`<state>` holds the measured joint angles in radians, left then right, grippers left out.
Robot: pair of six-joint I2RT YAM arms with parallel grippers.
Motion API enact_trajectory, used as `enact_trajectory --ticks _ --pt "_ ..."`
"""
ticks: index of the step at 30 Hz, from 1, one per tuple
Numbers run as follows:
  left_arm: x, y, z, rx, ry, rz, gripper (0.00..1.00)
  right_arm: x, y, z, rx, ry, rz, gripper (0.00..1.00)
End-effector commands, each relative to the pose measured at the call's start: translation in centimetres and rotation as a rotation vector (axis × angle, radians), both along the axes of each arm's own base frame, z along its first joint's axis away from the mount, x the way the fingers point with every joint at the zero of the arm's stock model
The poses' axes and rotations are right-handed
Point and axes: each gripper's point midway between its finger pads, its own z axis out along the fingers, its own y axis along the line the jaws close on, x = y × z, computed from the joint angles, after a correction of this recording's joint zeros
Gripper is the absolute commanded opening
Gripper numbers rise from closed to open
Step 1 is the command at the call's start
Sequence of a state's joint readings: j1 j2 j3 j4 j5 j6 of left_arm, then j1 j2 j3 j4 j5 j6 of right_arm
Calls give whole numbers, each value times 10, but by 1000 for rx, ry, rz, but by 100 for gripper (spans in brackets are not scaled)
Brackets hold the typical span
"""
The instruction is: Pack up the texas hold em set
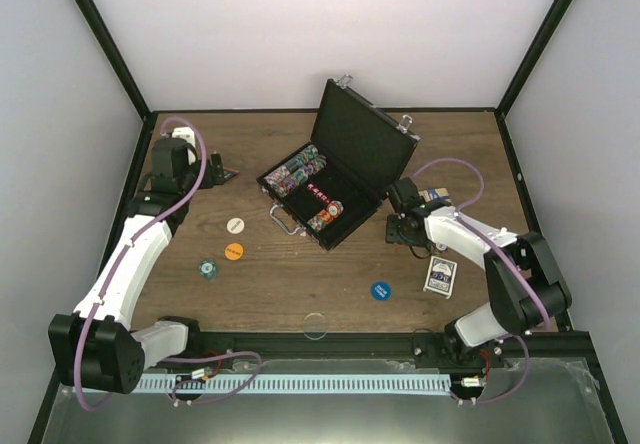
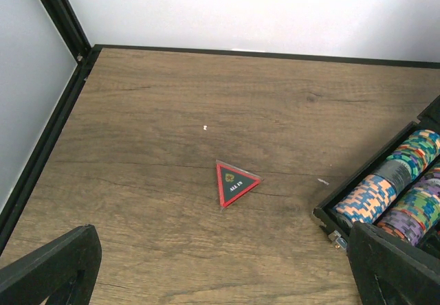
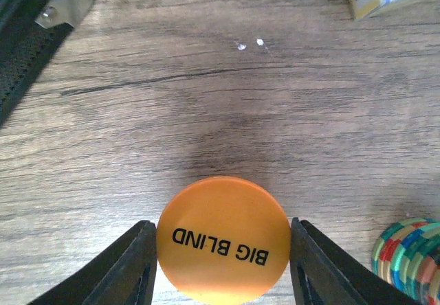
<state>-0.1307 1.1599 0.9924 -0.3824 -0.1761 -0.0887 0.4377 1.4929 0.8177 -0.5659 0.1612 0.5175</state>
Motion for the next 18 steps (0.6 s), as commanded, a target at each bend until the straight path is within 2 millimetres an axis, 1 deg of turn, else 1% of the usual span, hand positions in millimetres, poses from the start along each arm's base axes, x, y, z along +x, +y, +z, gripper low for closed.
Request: enact_trajectory --ticks 1,3,6,8,12,13,14,18 --pt "2 0 2 6 -11 -4 100 -2 5 17 29 -37 8 50" --pt "2 -1 1 6 -10 -5 100 -2 11 22 51 -53 28 50" --pt "3 -1 0 5 -8 -5 100 0 31 36 105 -90 88 49" --pt "3 -2 0 2 -8 -8 100 2 50 51 133 -131 131 49" --pt "3 -2 0 2 -8 -8 100 6 93 81 177 -205 223 49" --pt "3 -1 -1 2 -6 -7 100 11 105 91 186 -231 240 49" --pt "3 -1 0 2 -8 -6 100 20 126 97 192 -255 281 49" --pt "2 -1 1 1 -9 -7 100 51 150 107 183 -293 312 49"
